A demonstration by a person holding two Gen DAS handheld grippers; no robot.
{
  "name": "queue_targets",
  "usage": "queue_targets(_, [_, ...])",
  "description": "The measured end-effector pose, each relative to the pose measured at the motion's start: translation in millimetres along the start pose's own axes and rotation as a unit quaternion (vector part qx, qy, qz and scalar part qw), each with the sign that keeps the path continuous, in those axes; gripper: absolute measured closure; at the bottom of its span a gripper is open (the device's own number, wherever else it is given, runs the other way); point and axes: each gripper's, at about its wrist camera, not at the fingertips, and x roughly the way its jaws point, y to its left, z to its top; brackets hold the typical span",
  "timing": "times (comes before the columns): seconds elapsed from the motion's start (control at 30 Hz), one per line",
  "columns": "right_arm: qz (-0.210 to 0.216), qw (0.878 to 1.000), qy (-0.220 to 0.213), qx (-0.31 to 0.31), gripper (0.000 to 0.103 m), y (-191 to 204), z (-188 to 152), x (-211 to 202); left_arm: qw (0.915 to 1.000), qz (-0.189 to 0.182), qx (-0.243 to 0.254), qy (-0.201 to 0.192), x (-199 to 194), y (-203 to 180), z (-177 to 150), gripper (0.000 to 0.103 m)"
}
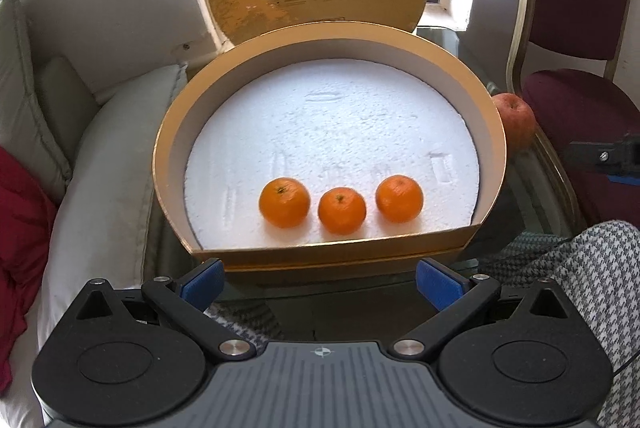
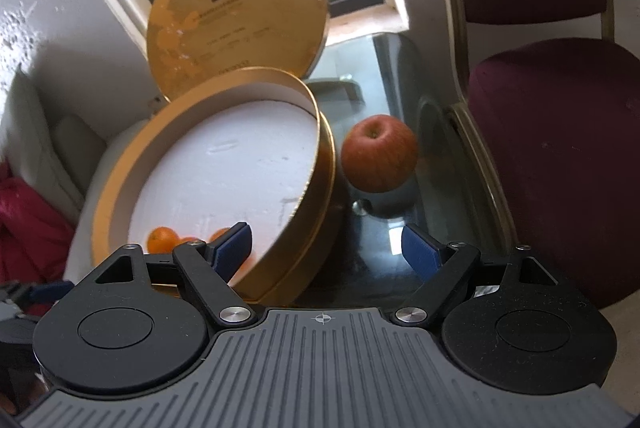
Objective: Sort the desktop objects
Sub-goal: 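Grasp the red apple on the glass table with the right tool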
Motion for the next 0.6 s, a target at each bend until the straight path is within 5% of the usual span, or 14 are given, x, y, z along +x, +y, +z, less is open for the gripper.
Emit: queue_targets(0.6, [-0.033, 0.997, 0.027, -0.061, 0.015, -41.1, 51.1, 84.8, 0.9986, 0.023, -0.044, 0.019, 20.7, 8.0, 12.8, 0.001])
